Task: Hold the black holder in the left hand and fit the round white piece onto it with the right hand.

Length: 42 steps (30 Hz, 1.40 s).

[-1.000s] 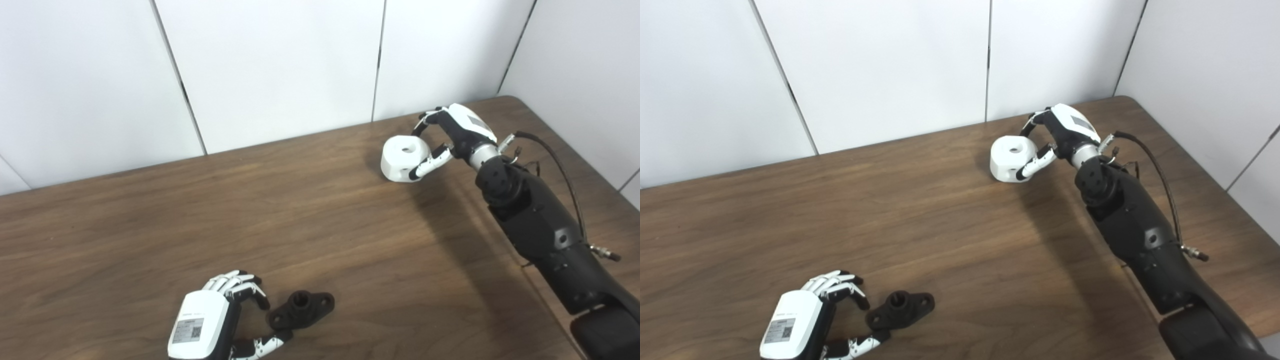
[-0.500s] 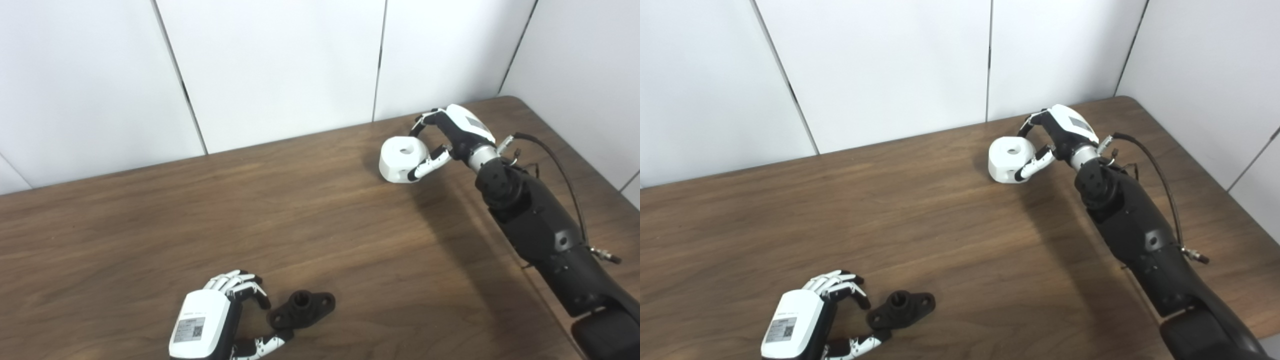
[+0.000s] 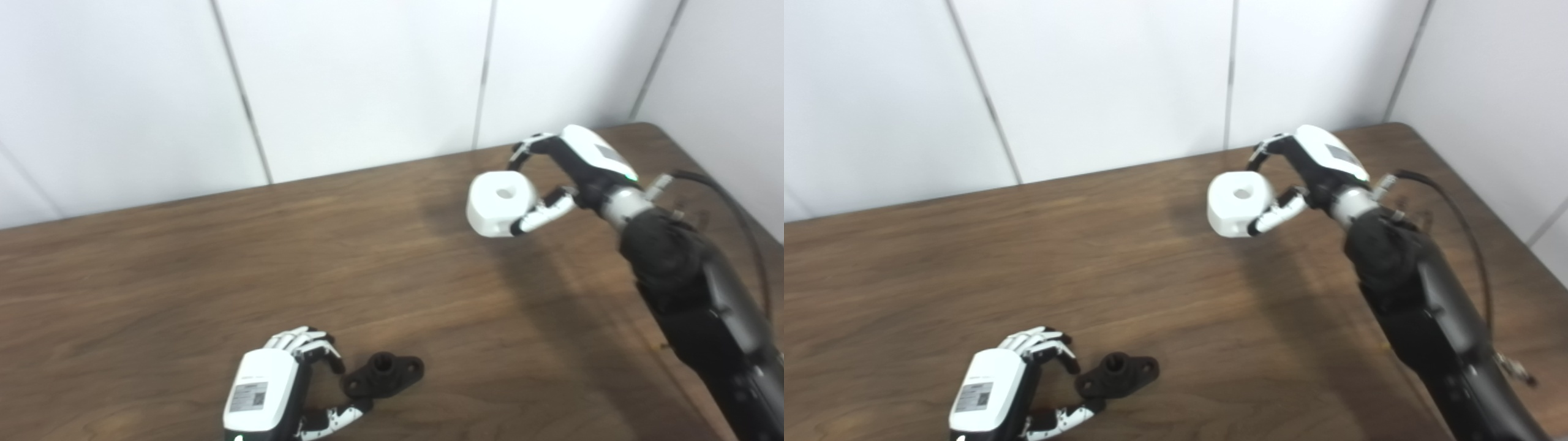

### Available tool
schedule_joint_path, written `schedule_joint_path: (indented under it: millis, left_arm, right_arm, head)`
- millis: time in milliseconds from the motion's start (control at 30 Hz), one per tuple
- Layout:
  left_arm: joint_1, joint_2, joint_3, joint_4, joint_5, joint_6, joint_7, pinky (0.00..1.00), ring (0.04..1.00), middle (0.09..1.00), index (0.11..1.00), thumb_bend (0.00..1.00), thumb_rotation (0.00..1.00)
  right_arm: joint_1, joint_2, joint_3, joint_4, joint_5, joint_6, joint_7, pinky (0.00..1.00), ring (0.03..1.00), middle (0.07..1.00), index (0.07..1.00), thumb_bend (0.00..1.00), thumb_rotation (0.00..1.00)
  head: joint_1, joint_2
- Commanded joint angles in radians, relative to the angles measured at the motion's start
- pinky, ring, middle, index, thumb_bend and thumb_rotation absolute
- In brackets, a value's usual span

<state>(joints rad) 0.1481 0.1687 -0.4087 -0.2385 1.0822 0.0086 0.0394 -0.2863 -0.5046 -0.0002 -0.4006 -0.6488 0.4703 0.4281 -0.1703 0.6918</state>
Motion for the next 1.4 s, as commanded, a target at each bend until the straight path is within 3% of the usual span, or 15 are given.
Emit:
schedule_joint_path:
  millis: [0,167,367,667,900,1367]
  left_arm:
    - [0.014,0.005,-0.013,0.061,0.049,0.047,-0.037,0.79,0.805,0.737,0.487,0.52,0.05]
    - [0.006,-0.002,-0.021,0.060,0.057,0.064,-0.051,0.80,0.811,0.743,0.488,0.52,0.05]
    - [-0.001,-0.013,-0.027,0.057,0.071,0.091,-0.078,0.82,0.824,0.753,0.488,0.52,0.05]
    - [-0.009,-0.015,-0.034,0.056,0.055,0.103,-0.076,0.82,0.830,0.754,0.488,0.52,0.05]
    - [-0.016,-0.018,-0.036,0.059,0.049,0.104,-0.076,0.82,0.832,0.753,0.489,0.52,0.05]
    - [-0.029,-0.022,-0.042,0.075,0.043,0.102,-0.067,0.82,0.837,0.751,0.489,0.52,0.05]
  right_arm:
    - [-0.014,0.015,-0.029,-0.082,-0.020,-0.001,0.054,0.91,0.926,0.811,0.484,0.52,0.14]
    - [0.015,0.097,-0.069,-0.191,-0.064,-0.001,0.184,0.93,0.933,0.806,0.484,0.52,0.14]
    - [0.052,0.163,-0.062,-0.285,-0.115,-0.001,0.300,0.90,0.929,0.811,0.483,0.52,0.14]
    - [0.081,0.194,-0.038,-0.339,-0.124,-0.001,0.347,0.86,0.911,0.800,0.483,0.52,0.14]
    - [0.116,0.261,-0.028,-0.393,-0.124,-0.001,0.429,0.89,0.929,0.811,0.483,0.52,0.13]
    - [0.170,0.368,0.002,-0.467,-0.160,-0.002,0.511,0.85,0.930,0.820,0.483,0.52,0.13]
  head:
    - [0.008,0.006]
    - [0.028,0.022]
    - [0.046,0.040]
    - [0.055,0.056]
    - [0.057,0.062]
    - [0.052,0.068]
